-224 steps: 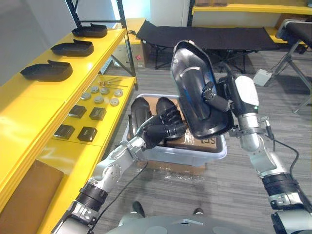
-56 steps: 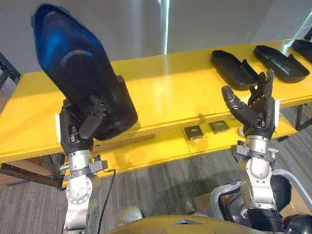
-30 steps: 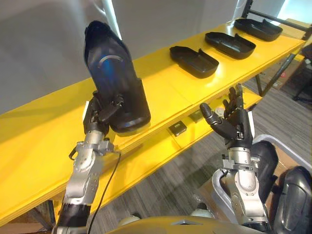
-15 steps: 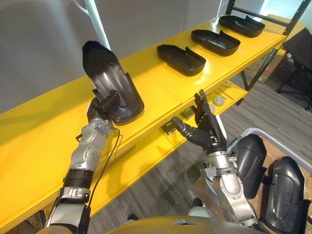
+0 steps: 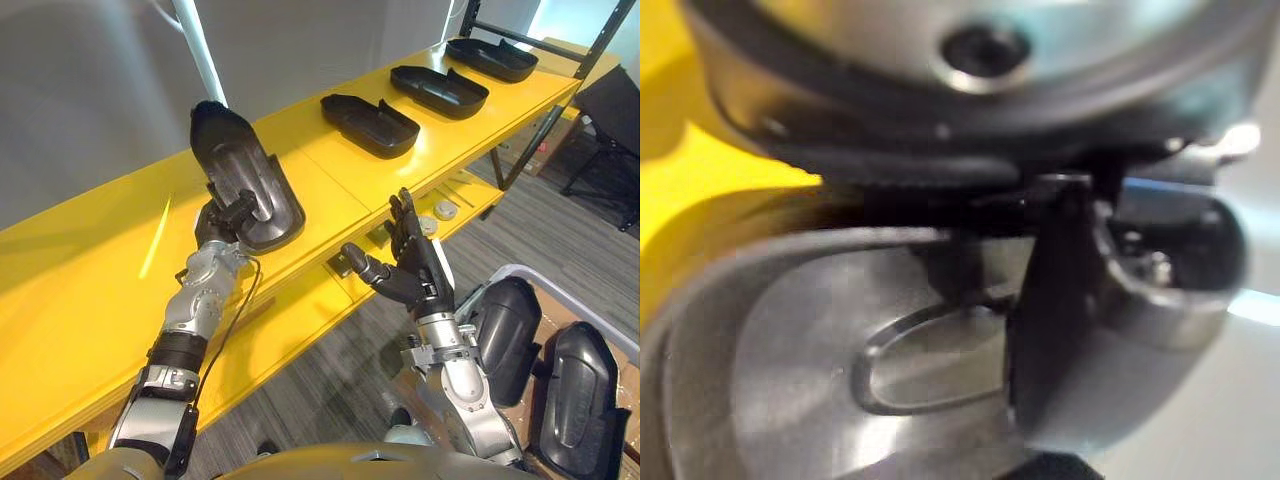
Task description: Walk over and take three plastic housings, then place them on the shelf
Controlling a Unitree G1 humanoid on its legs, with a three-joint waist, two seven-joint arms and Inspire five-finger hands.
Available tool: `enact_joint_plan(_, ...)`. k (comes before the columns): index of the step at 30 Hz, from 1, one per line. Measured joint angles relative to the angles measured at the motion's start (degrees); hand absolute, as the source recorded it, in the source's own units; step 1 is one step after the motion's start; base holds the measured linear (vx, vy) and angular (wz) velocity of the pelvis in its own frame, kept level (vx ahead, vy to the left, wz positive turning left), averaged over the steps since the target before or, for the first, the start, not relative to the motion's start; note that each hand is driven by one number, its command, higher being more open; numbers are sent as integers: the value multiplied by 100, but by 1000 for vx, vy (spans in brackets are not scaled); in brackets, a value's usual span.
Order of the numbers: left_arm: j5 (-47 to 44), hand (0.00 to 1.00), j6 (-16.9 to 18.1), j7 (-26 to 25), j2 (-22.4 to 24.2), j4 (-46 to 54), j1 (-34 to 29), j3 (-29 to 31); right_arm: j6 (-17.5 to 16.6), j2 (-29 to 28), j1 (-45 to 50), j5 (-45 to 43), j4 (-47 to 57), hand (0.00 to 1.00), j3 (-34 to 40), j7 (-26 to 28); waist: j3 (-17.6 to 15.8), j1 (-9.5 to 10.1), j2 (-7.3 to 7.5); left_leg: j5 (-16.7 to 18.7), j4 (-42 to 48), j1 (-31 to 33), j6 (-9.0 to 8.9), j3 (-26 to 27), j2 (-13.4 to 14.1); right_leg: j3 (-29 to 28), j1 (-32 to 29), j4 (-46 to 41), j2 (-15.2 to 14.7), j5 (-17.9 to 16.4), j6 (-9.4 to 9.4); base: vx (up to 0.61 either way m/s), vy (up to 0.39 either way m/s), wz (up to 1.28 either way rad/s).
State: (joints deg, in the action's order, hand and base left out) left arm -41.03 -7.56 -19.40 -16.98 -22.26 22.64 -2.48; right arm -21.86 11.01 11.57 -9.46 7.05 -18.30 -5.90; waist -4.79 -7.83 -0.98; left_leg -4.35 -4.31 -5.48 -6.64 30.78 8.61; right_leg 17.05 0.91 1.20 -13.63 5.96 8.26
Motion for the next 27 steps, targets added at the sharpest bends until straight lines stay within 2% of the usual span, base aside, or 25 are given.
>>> enact_joint_plan(10, 537, 100, 43, -293, 50, -492, 225, -115, 14, -15, -11, -6, 33, 100, -80, -76, 85, -9, 45, -69, -54, -98, 6, 90, 20, -81, 5, 0, 40, 30, -10, -25, -6, -6)
enact_joint_plan(16, 1367, 100, 14, -939, 120, -908, 483, -226, 13, -11, -25, -7, 51, 100, -247, -90, 137, -20, 157, -107, -75, -114, -3, 83, 46, -127, 1, 20, 67, 41, -25, -11, -6, -3)
enact_joint_plan(20, 2316, 100, -226, -1322, 114, -1290, 751, -199, 14, 16, -88, -10, 50, 100, -306, -102, 140, -22, 170, -136, -78, -114, -11, 80, 74, -139, 2, 43, 97, 50, -56, 0, 0, 0)
enact_joint_plan(27, 3765, 100, -780, -1608, 108, -1464, 915, -147, 14, 47, -166, -29, 36, 100, -412, -154, 143, -72, 197, -162, -77, -107, -37, 109, 136, -168, -3, 110, 173, 100, -93, 7, -10, -3)
